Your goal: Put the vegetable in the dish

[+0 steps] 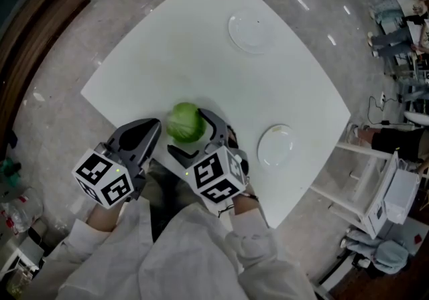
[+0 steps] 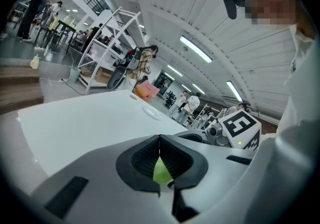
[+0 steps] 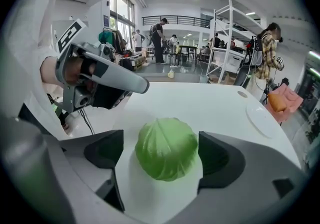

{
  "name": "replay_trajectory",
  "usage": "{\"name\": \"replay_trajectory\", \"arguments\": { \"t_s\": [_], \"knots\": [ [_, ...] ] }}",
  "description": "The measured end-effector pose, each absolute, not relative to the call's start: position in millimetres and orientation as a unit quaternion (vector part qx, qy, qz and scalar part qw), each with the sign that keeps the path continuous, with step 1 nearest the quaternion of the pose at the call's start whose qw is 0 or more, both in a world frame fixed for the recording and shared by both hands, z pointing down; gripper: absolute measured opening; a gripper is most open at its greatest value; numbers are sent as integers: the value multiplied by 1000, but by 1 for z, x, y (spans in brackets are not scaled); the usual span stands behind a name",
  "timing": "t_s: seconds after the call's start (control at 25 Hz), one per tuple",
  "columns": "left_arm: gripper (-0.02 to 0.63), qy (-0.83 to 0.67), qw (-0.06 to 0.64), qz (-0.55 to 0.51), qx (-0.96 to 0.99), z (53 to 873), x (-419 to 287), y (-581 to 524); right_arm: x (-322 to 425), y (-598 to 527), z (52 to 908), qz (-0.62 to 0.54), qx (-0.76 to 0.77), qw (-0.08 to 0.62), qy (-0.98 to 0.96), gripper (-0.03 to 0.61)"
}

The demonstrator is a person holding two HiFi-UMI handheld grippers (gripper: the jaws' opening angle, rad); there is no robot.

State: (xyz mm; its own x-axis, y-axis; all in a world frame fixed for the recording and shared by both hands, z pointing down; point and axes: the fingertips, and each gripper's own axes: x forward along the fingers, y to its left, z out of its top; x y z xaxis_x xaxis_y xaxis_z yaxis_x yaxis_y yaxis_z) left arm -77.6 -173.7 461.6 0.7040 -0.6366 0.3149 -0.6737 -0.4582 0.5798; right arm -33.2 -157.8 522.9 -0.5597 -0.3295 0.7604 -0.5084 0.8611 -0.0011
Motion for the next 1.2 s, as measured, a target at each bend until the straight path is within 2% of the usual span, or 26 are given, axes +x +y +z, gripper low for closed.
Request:
{"name": "replay_trajectory", "arguments": {
  "t_s": [0.52, 0.76, 1.2],
  "knots": [
    [8, -391, 366, 28, 844, 475, -83, -184, -35, -167, 538, 96, 232, 431, -867, 443],
    [8, -395, 369, 32, 840, 479, -83, -190, -28, -164, 552, 97, 217, 470, -850, 443],
    [8, -389, 374, 37, 841, 486, -72, -197, -29, -164, 553, 104, 204, 472, -852, 445]
  ]
}}
